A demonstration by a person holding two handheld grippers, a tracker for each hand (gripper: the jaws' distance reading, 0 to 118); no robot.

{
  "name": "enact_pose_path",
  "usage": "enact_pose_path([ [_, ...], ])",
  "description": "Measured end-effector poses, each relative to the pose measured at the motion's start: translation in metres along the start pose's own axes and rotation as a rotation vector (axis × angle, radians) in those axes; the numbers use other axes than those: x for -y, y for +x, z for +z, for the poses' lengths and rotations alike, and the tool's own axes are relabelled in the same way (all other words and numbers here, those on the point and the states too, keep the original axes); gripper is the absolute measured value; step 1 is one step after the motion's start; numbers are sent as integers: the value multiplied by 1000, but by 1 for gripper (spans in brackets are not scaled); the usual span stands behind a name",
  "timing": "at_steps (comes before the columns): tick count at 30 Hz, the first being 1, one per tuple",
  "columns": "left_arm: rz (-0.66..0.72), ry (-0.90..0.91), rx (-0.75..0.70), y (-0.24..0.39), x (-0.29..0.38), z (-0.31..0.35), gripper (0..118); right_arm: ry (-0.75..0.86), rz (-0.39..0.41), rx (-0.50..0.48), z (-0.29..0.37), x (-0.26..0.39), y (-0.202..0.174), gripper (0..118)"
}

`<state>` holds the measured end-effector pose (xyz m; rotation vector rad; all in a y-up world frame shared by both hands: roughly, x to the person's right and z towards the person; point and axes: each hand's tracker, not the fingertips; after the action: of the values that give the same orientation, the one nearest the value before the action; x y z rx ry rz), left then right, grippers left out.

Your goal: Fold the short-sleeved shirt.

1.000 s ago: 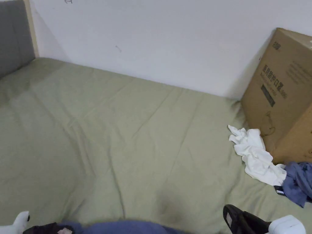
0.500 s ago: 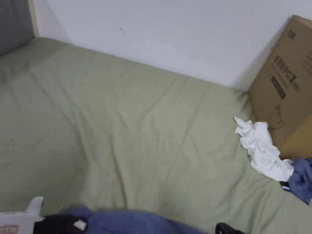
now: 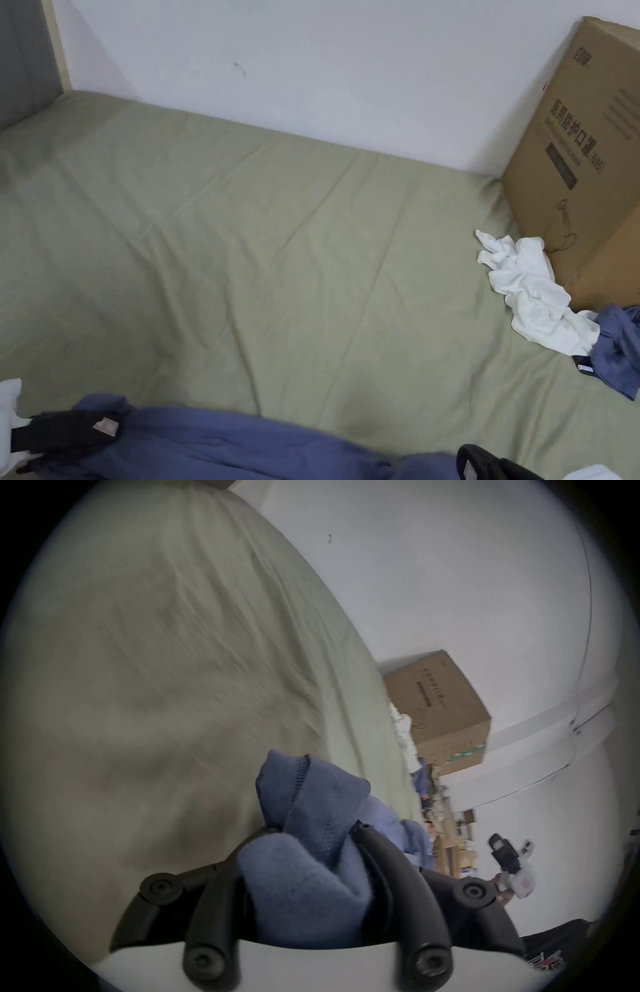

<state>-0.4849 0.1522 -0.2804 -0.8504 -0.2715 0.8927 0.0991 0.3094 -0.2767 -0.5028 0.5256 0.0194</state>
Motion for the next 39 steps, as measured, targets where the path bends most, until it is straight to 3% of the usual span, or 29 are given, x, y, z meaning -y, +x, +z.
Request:
enact_pose_path([
  [7,-73,89,-275,12,-30,57,30,24,-86,42,7,0,15,3],
  [10,-41,104,-482,27,-39,79,30,36,-95,48,14,-1,15,3],
  [12,-243,97,-676,50,-39,84,30,47,-94,47,19,0,19,3],
  [14,-316,26,-833,69,-40,85,30,61,-89,51,26,-1,20,3],
  [16,-256,56,-724,83,-39,92,30,77,-77,54,33,-6,20,3],
  [19,-231,-44,-750,116,-39,82,30,97,-55,71,41,-12,21,3],
  [22,-489,-112,-871,159,-29,57,30,122,-58,71,48,-17,27,3],
  [26,-464,-172,-642,196,-20,21,30,144,-63,83,54,-22,29,3],
  [28,-510,-199,-607,202,-14,-5,30,164,-69,89,58,-22,29,3],
  [31,-539,-281,-684,199,-3,-48,30,165,-72,89,64,-21,32,3],
  [35,-444,-339,-590,175,5,-89,31,163,-75,100,71,-13,39,3],
  [37,-385,-341,-591,157,11,-103,42,151,-79,105,70,-5,44,3],
  [39,-321,-342,-563,144,15,-112,71,140,-81,111,71,-1,45,3],
])
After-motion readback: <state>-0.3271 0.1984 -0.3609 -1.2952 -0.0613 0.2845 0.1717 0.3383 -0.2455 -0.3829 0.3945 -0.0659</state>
